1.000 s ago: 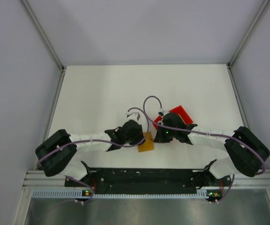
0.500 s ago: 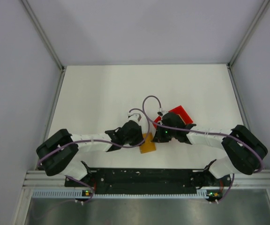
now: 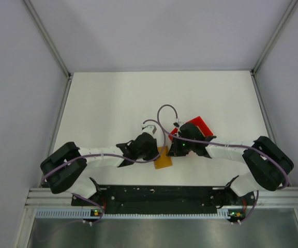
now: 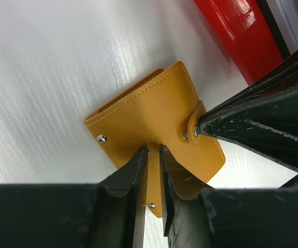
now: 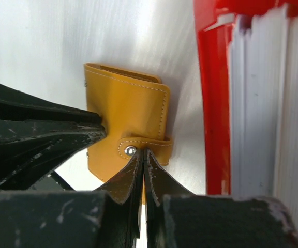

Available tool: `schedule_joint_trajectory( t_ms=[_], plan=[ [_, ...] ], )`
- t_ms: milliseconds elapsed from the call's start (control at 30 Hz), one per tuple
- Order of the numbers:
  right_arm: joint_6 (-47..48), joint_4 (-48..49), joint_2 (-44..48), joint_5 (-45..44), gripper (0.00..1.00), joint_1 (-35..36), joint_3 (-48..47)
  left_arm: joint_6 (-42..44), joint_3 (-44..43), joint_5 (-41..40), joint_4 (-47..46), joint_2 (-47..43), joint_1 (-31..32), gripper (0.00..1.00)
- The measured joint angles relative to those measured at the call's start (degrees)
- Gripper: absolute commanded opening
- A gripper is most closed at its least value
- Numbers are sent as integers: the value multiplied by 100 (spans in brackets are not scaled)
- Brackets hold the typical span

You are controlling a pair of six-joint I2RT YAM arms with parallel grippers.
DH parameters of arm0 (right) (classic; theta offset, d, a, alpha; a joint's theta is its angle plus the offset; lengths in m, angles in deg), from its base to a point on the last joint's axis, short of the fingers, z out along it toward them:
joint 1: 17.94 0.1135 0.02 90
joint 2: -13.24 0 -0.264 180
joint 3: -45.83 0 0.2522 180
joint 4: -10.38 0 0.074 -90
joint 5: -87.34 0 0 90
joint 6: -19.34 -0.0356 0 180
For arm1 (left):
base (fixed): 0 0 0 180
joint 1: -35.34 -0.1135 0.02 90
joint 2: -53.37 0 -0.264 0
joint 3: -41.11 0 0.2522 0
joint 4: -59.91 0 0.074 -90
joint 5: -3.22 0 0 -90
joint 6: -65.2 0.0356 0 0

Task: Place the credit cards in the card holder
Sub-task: Close the card holder at the center of the board.

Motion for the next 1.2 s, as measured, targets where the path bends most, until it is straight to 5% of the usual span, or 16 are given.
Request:
schedule_joint_trajectory(
  t_ms=[667, 1200],
  plan=[
    [210, 109, 74, 96, 6, 28, 15, -22, -85, -28, -13, 72, 46, 23],
    [616, -741, -343, 109, 6, 46, -662, -24, -85, -24, -24, 74, 48, 22]
  ],
)
